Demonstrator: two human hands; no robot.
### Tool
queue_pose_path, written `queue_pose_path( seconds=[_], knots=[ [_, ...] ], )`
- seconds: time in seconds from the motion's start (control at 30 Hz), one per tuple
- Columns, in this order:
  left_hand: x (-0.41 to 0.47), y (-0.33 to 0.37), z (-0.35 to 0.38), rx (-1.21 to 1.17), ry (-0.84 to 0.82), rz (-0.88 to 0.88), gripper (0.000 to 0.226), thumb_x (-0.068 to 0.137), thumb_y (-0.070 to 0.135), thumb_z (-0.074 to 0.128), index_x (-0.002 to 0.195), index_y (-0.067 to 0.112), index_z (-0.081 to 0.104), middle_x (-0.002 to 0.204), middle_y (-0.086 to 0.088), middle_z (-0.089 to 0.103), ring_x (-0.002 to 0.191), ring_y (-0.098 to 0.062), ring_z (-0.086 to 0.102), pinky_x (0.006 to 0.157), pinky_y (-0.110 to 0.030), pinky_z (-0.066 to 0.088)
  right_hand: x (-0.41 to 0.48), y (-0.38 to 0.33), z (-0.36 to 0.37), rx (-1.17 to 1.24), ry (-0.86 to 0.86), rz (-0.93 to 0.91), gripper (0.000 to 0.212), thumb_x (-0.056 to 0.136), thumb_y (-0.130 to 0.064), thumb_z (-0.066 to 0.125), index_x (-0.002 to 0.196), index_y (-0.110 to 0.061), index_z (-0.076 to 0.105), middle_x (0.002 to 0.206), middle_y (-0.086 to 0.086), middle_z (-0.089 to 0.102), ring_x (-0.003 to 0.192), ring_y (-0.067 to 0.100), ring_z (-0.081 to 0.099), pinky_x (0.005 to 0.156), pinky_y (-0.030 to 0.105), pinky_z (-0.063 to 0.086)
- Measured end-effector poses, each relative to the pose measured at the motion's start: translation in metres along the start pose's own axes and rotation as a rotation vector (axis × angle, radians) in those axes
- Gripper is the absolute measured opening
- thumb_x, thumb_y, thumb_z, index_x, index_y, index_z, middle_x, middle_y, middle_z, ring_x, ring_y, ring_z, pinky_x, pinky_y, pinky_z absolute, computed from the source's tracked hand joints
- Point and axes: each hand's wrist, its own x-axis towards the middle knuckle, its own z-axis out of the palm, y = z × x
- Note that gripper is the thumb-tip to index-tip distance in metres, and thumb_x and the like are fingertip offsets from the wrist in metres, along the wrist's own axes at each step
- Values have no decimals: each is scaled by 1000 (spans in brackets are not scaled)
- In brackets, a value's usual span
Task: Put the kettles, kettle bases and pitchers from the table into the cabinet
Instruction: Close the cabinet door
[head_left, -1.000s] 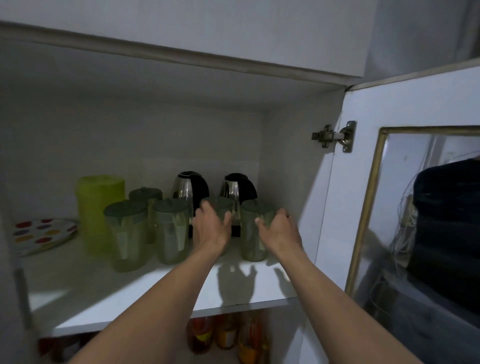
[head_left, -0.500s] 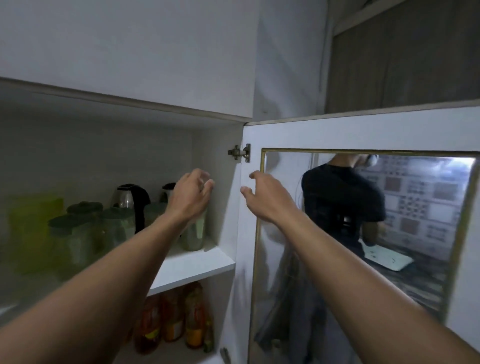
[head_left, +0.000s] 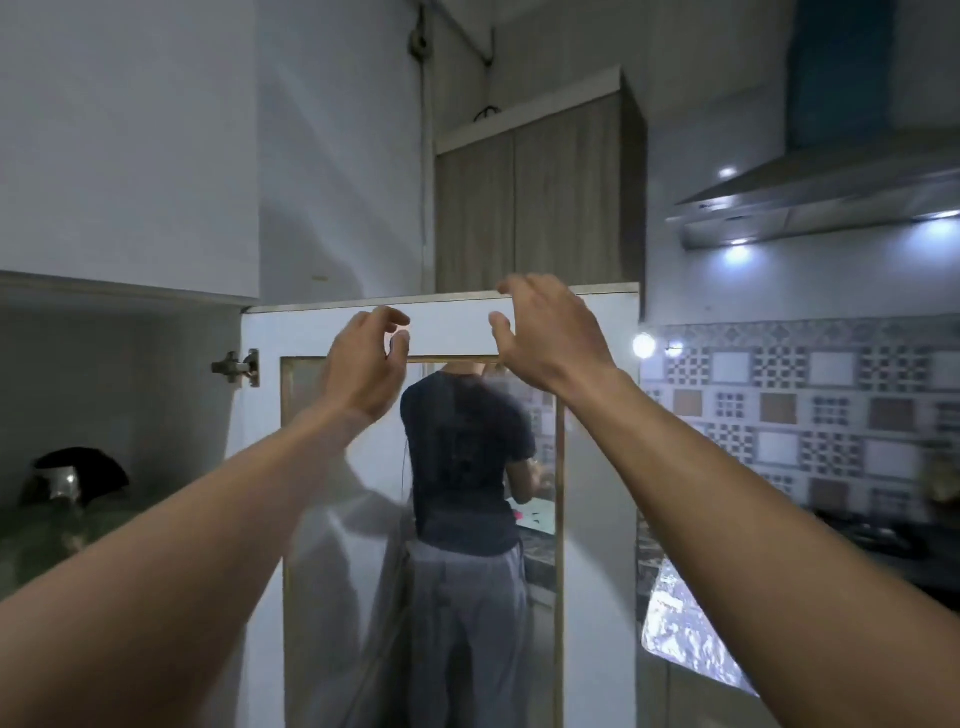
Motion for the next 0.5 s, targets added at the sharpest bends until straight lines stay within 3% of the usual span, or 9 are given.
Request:
queue_pose_path(
  seconds=[0.1,0.23,0.5],
  knots=[
    [18,35,26,28,-4,54,33,102,27,42,129,18,57,131,-8,57,120,-27,52,97,-39,42,4,39,-17,-96,76,3,36,98,-31,50,124,-8,62,130,11,63,130,31,49,105,45,40],
    [38,70,61,91,-74,155,40,104,29,36,139,17,51,140,-10,54,126,-32,49,101,-45,42,5,91,-30,-181,30,56,49,103,-38,41,142,-11,50,151,12,47,148,33,30,119,54,26],
    [50,97,106,210,-57,134,46,104,38,28,137,21,55,136,-10,58,125,-32,51,105,-57,38,1,141,-23,125,-152,86,46,108,-33,31,146,-10,45,145,15,55,134,34,47,103,44,39]
  ],
)
